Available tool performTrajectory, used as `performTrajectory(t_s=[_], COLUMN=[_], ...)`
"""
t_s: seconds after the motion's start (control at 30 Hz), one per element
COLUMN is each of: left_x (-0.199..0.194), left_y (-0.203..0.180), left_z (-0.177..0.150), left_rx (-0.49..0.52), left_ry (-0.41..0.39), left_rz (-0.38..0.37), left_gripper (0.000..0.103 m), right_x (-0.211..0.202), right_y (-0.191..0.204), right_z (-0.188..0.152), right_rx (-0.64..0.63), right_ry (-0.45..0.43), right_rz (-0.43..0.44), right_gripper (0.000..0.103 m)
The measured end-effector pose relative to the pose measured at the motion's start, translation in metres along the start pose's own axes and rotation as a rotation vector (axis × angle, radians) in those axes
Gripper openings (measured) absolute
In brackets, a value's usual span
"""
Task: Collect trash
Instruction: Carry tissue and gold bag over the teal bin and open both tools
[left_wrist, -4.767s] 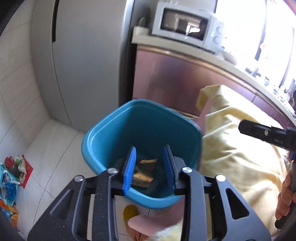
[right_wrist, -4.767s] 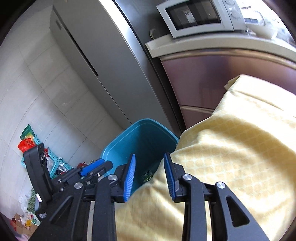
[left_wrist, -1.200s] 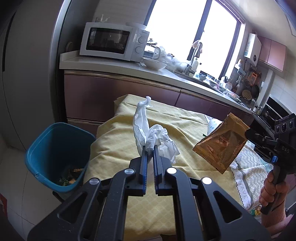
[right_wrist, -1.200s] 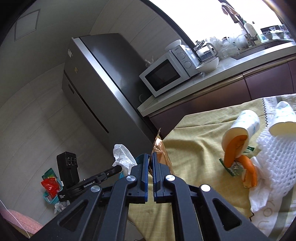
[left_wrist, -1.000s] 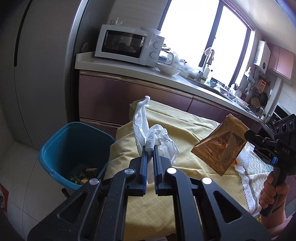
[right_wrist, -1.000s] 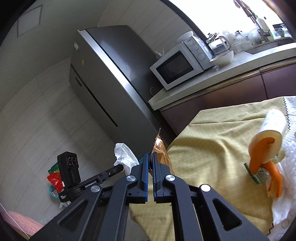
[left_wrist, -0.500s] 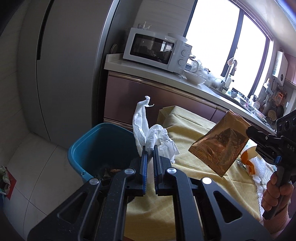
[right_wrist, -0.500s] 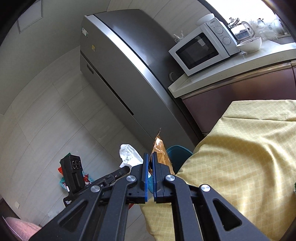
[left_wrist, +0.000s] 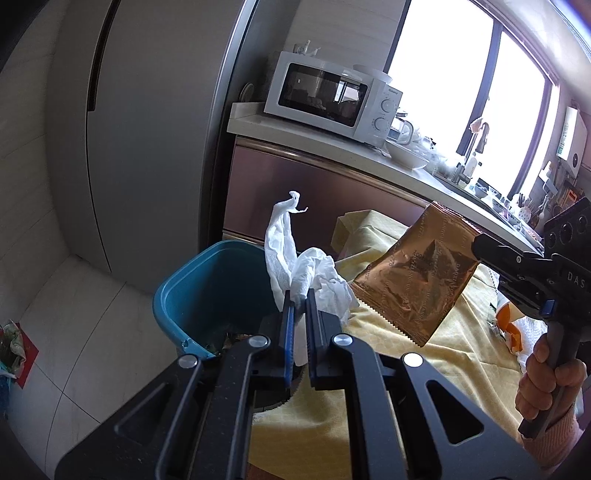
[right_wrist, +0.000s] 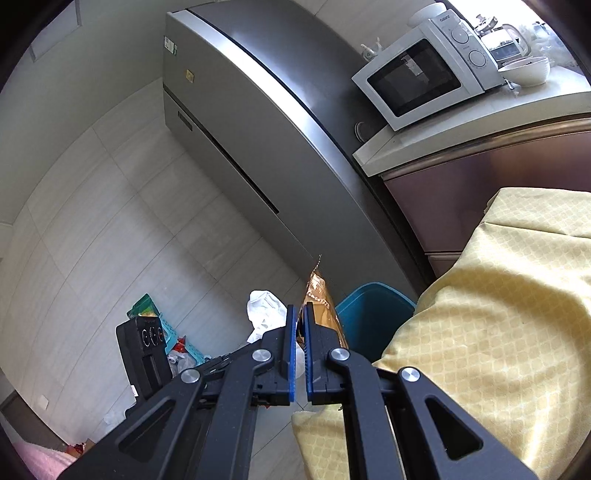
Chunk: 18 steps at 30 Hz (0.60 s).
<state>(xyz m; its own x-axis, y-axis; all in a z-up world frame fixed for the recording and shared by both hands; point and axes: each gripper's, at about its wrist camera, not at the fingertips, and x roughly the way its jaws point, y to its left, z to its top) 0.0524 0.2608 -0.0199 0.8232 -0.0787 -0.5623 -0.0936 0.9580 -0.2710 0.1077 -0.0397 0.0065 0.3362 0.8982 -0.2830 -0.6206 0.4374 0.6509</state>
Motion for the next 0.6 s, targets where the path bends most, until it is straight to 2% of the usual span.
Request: performTrajectory(t_s=[0.3, 0.6], left_x=[0.010, 0.036], left_y=[0.009, 0.027], left_z=[0.000, 0.000], left_rx=[-0.005, -0.025], left_ry=[0.010, 0.052], left_rz=[0.031, 0.073], left_gripper=[0.006, 0.006], right_x=[0.033, 0.065], right_y=[0.000, -0.003], right_z=[0.007, 0.011], right_rx=[0.000, 0.010], right_ry=[0.037, 0.073], right_rz=[0.011, -0.001], right_gripper=[0.003, 0.003])
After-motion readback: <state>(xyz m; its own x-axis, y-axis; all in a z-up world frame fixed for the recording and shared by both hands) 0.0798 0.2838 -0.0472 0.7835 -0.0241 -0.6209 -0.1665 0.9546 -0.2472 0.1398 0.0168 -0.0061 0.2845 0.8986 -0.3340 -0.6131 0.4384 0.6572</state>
